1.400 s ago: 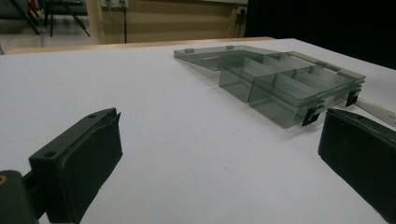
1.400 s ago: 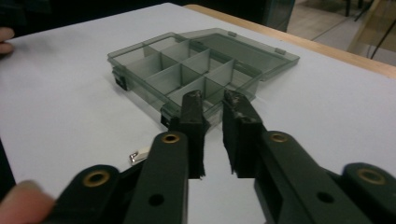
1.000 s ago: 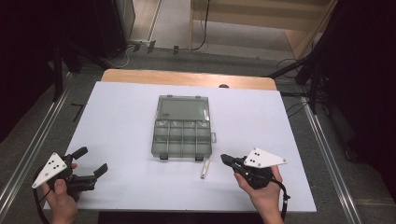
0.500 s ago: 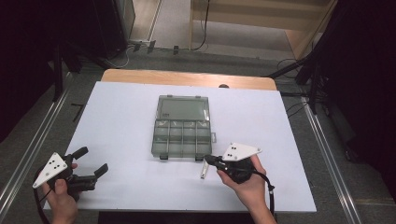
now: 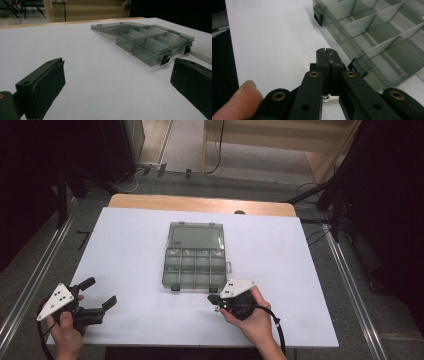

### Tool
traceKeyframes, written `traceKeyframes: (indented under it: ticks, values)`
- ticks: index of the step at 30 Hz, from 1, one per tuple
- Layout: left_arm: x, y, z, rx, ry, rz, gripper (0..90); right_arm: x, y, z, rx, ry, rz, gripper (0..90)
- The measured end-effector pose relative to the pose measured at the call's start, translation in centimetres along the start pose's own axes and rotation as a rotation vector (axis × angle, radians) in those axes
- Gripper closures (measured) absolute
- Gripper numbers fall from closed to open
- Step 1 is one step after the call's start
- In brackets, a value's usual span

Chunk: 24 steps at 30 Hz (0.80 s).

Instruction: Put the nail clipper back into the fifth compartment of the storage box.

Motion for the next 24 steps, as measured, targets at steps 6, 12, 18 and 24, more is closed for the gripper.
traceKeyframes:
  ticks: [6,12,18,24]
  values:
    - [0.0,0.0,0.0,0.002,0.001,-0.004,0.0,-0.5,0.5,-1.1,0.043,0.016,0.001,90.0]
    - [-0.1,0.0,-0.1,0.008,0.0,-0.012,0.0,-1.9,1.2,-2.0,0.089,0.057,-0.005,90.0]
    - [-0.1,0.0,-0.1,0.011,-0.001,-0.015,0.0,-2.6,1.9,-2.8,0.119,0.055,-0.014,90.0]
    - [-0.2,0.0,-0.1,0.012,0.001,-0.017,0.0,-3.3,2.4,-3.0,0.14,0.08,-0.024,90.0]
Point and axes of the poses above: each handheld gripper's, and its own axes: z roughly backward along the jaws, y roughly out of its underside, x roughly to its left, the point moved 4 cm from there along -z, roughly forward along the jaws, and after that the axes turned 6 degrees about -y, right-handed, at the moved point
